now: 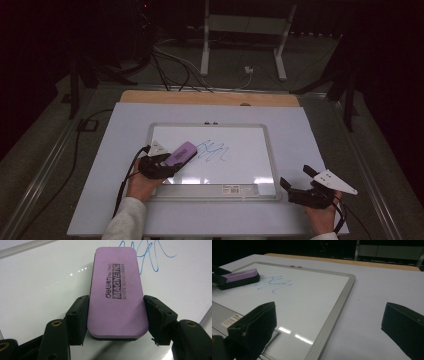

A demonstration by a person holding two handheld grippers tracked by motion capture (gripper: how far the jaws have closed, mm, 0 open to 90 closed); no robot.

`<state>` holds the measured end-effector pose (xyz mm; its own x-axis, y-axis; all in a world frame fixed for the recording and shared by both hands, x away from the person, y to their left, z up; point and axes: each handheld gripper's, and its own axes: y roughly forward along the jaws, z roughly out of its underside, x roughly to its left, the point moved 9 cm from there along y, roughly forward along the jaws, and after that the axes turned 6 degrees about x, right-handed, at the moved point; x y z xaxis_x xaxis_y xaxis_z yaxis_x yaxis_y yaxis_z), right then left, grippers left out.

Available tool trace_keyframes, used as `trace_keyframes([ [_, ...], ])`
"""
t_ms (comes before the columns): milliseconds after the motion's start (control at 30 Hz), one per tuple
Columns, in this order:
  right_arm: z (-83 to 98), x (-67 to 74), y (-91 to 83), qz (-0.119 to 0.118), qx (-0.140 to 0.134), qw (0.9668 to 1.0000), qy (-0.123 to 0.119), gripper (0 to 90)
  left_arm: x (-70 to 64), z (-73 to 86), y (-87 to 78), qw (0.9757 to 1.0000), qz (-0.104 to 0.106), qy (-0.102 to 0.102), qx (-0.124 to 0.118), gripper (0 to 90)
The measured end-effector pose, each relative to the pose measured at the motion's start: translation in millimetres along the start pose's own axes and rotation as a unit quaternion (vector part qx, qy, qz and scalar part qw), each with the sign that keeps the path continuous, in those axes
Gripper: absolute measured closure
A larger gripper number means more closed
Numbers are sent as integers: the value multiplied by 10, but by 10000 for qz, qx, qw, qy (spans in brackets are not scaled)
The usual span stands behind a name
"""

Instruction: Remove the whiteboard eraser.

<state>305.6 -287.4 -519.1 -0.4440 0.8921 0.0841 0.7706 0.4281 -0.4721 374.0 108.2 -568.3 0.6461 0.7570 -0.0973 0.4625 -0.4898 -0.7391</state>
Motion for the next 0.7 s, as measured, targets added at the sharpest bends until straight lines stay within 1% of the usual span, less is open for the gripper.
trace_keyframes([
  [133, 1, -9, -1, 0, -3, 10000, 6, 1, -10, 13, 18, 10000, 16, -23, 50, 407],
  [167, 0, -14, 0, 2, -5, 10000, 1, 1, -9, 19, 28, 10000, -14, -17, 78, 386],
  [200, 0, -14, 0, 2, -5, 10000, 1, 1, -6, 22, 32, 9999, -43, -23, 89, 386],
  [300, 5, -15, 1, -2, 5, 10000, -3, 1, 2, -3, 24, 9999, -77, -111, -16, 335],
  [500, 4, -8, 3, -2, 5, 10000, -14, 1, 48, -100, -18, 9992, -176, -325, -178, 164],
  [600, 4, -4, 8, -1, 8, 10000, -14, 1, 73, -171, -40, 9983, -194, -462, -298, 150],
  [700, 7, -5, 11, 0, 18, 10000, -11, 1, 79, -219, -40, 9978, -176, -527, -369, 146],
])
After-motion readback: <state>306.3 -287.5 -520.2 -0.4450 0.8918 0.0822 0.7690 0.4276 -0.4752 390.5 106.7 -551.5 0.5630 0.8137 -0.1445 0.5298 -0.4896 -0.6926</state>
